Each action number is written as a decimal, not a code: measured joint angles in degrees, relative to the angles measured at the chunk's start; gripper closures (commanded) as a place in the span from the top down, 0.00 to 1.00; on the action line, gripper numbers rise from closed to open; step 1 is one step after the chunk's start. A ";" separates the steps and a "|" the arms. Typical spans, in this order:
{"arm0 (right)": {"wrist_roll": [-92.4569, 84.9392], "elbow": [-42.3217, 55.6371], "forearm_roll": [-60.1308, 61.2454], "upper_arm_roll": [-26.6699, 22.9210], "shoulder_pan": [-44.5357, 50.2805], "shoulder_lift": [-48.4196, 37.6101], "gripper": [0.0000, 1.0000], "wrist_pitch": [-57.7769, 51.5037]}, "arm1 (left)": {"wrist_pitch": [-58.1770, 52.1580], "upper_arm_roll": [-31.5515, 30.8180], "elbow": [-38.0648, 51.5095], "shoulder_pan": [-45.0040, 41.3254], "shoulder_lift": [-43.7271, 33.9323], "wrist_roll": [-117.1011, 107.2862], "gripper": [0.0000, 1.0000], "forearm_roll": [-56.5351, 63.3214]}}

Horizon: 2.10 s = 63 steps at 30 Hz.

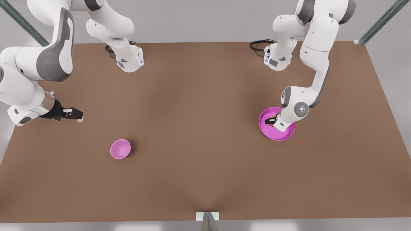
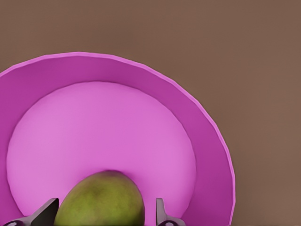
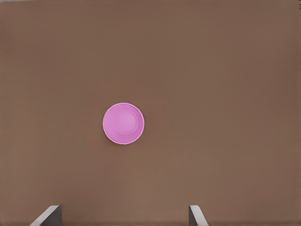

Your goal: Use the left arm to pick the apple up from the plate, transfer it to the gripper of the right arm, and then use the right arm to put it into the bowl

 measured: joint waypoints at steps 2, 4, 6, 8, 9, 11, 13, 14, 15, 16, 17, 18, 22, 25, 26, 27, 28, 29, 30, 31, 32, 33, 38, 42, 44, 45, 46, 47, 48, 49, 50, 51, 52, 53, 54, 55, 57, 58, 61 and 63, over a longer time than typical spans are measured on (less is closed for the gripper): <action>-0.04 0.01 0.00 0.00 -0.03 0.00 1.00 0.00 | 0.30 0.02 -0.03 0.00 0.17 -0.29 0.85 0.05; -0.07 0.00 0.00 0.00 0.02 0.00 1.00 0.00 | 0.51 -0.02 -0.10 -0.05 0.21 -0.55 0.85 0.06; -0.10 0.01 0.00 0.00 0.04 0.00 1.00 0.00 | 0.66 0.00 -0.18 -0.08 0.22 -0.78 0.85 0.07; -0.13 -0.02 0.00 0.00 0.03 0.00 1.00 0.00 | 0.74 -0.01 -0.24 -0.08 0.16 -1.06 0.73 0.16; -0.15 -0.05 0.00 0.00 0.03 0.00 1.00 0.00 | 0.77 -0.03 -0.22 -0.09 0.11 -1.24 0.73 0.23; -0.17 -0.07 0.00 0.00 0.00 0.00 1.00 0.00 | 0.81 -0.03 -0.16 -0.09 -0.04 -1.59 0.71 0.36; -0.21 -0.10 0.00 0.01 -0.06 0.00 1.00 0.00 | 0.63 -0.03 0.39 -0.09 -1.49 -1.99 0.69 0.46; -0.24 -0.13 0.00 0.00 -0.19 0.00 1.00 0.00 | -0.56 -0.07 2.77 -0.09 -2.37 -2.36 0.67 0.49; -0.27 -0.15 0.00 0.04 -0.31 0.00 1.00 0.00 | -3.33 -0.18 7.96 -0.11 -2.74 -2.86 0.67 0.30; -0.29 -0.15 0.00 0.06 -0.36 0.00 1.00 0.00 | -6.84 -0.24 13.80 -0.15 -2.90 -3.37 0.67 -1.52; -0.32 -0.16 0.00 0.08 -0.36 0.00 1.00 0.00 | -10.06 -0.34 18.26 -0.26 -2.93 -3.83 0.67 -4.05; -0.33 -0.16 0.00 0.08 -0.33 0.00 1.00 0.00 | -12.81 -0.46 22.75 -1.38 -2.68 -4.27 0.67 -7.10; -0.29 -0.14 1.92 0.36 0.19 0.14 1.00 0.00 | -21.04 -2.20 37.16 -5.38 1.49 -3.91 0.65 -17.81; -0.31 -0.15 11.15 0.66 0.37 1.01 1.00 0.05 | -22.04 -4.04 41.64 -6.92 4.74 1.23 0.67 -25.75; -0.32 -0.13 15.62 0.88 0.32 1.77 1.00 0.13 | -21.55 -4.57 41.99 -7.18 5.53 4.24 0.67 -29.66; -0.34 -0.10 20.63 0.99 0.22 2.98 1.00 0.25 | -20.85 -4.97 42.35 -7.55 6.45 7.64 0.71 -33.69; -0.41 -0.07 25.78 1.03 0.05 4.40 1.00 0.36 | -20.07 -5.15 42.64 -8.00 7.43 11.51 0.71 -38.52; -0.67 -0.07 31.00 1.03 -0.11 5.93 1.00 0.46 | -19.14 -5.30 42.92 -8.84 8.78 15.78 0.71 -43.81; -1.12 -0.14 36.02 1.03 -0.20 7.47 1.00 0.53 | -18.01 -5.55 43.75 -10.12 10.12 20.28 0.71 -49.13; -1.66 -0.53 41.04 1.03 -0.20 8.91 1.00 0.58 | -16.71 -6.11 44.74 -11.20 11.05 24.83 0.71 -53.71; -2.52 -1.23 45.72 1.04 -0.22 10.57 1.00 0.63 | -15.56 -6.60 45.63 -11.82 11.88 29.53 0.71 -57.98; -3.66 -2.58 50.68 1.03 -0.29 12.29 1.00 0.67 | -14.59 -7.35 46.71 -12.07 13.15 34.48 0.71 -62.44; -12.13 -4.00 70.55 2.96 -0.46 22.20 1.00 0.39 | -10.64 -11.18 57.39 -14.38 21.18 58.98 0.71 -74.62; -19.71 -0.86 80.71 6.34 -0.06 27.40 1.00 0.26 | -5.96 -12.98 68.28 -18.31 27.98 76.03 0.71 -77.74; -23.03 3.40 83.57 8.02 0.36 31.19 1.00 0.40 | -3.88 -13.03 71.25 -18.93 30.09 83.43 0.71 -78.42; -24.62 4.29 84.96 8.62 0.83 32.18 1.00 0.50 | -2.89 -13.11 71.81 -19.28 30.78 86.90 0.71 -78.66; -26.14 4.66 86.13 8.94 1.42 32.70 1.00 0.61 | -1.88 -13.25 72.57 -19.90 31.85 90.26 0.71 -78.85; -27.57 4.87 87.11 9.11 1.99 32.99 1.00 0.89 | -0.86 -13.61 73.60 -20.59 33.19 93.48 0.71 -78.99; -28.93 5.01 88.23 9.19 2.79 33.37 1.00 1.37 | 0.09 -13.92 74.55 -21.21 34.30 96.55 0.71 -79.12; -30.21 5.15 89.13 9.24 3.52 33.78 1.00 1.98 | 0.98 -14.11 75.13 -21.74 34.95 99.45 0.71 -79.23; -31.43 5.30 89.81 9.26 3.97 34.38 1.00 2.62 | 1.76 -14.24 75.43 -22.05 35.27 102.21 0.71 -79.31; -32.62 5.38 90.31 9.27 4.33 34.81 1.00 3.25 | 2.41 -14.30 75.59 -22.19 35.44 104.81 0.71 -79.38; -33.79 5.42 90.68 9.28 4.56 35.36 1.00 3.82 | 2.96 -14.36 75.67 -22.25 35.53 107.29 0.72 -79.45; -34.91 5.44 90.96 9.28 4.70 35.71 1.00 4.32 | 3.43 -14.40 75.71 -22.28 35.57 109.63 0.72 -79.49; -35.97 5.45 91.30 9.28 4.78 35.85 1.00 4.74 | 3.81 -14.43 75.74 -22.30 35.60 111.84 0.72 -79.53; -36.96 5.45 91.81 9.28 4.91 35.94 1.00 5.17 | 4.14 -14.42 75.75 -22.31 35.61 113.94 0.72 -79.56; -38.76 5.45 92.85 9.28 5.64 35.96 1.00 6.50 | 4.65 -14.39 75.76 -22.31 35.62 117.82 0.72 -79.61; -39.61 5.43 93.09 9.24 5.92 35.96 1.00 7.23 | 4.84 -14.41 75.76 -22.31 35.62 119.61 0.72 -79.62; -41.91 5.43 91.38 8.92 6.24 35.96 1.00 9.35 | 5.27 -14.45 75.76 -22.32 35.62 124.41 0.72 -79.66; -43.35 5.40 90.35 8.86 6.26 35.99 1.00 10.63 | 5.45 -14.45 75.76 -22.32 35.62 127.20 0.72 -79.65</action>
